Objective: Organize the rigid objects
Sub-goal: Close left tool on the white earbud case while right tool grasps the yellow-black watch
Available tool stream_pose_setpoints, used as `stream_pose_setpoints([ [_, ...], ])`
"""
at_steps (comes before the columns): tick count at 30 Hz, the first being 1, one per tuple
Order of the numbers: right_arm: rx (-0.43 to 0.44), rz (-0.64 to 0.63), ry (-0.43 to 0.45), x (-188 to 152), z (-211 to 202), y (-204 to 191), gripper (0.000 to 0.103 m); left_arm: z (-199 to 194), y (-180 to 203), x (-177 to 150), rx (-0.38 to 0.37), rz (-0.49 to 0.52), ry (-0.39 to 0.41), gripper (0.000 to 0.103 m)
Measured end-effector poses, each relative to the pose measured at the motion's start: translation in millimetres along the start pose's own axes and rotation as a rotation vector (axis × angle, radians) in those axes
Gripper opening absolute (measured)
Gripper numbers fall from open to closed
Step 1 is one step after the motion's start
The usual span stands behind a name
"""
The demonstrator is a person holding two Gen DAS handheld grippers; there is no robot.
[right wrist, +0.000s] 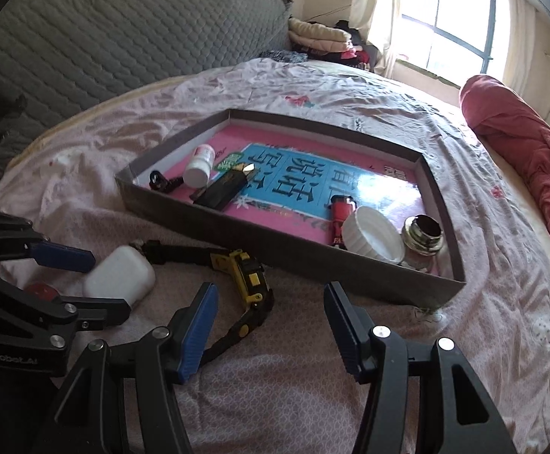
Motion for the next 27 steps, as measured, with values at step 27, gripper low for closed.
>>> stream_pose_setpoints([
  [27, 0.061, 0.002, -0.052, -1, 31, -1, 0.026, 12, 14, 11, 0.050, 0.038, 0.052, 0.046],
])
Point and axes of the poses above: each gripper's, at about its wrist camera, not at the fingertips, and z roughly the way its jaws point, y to its right, x to its top, the point moved 9 cm from there along z, roughly the way its jaws point, and after that the axes turned 15 degrees about x, right-handed, at the moved point
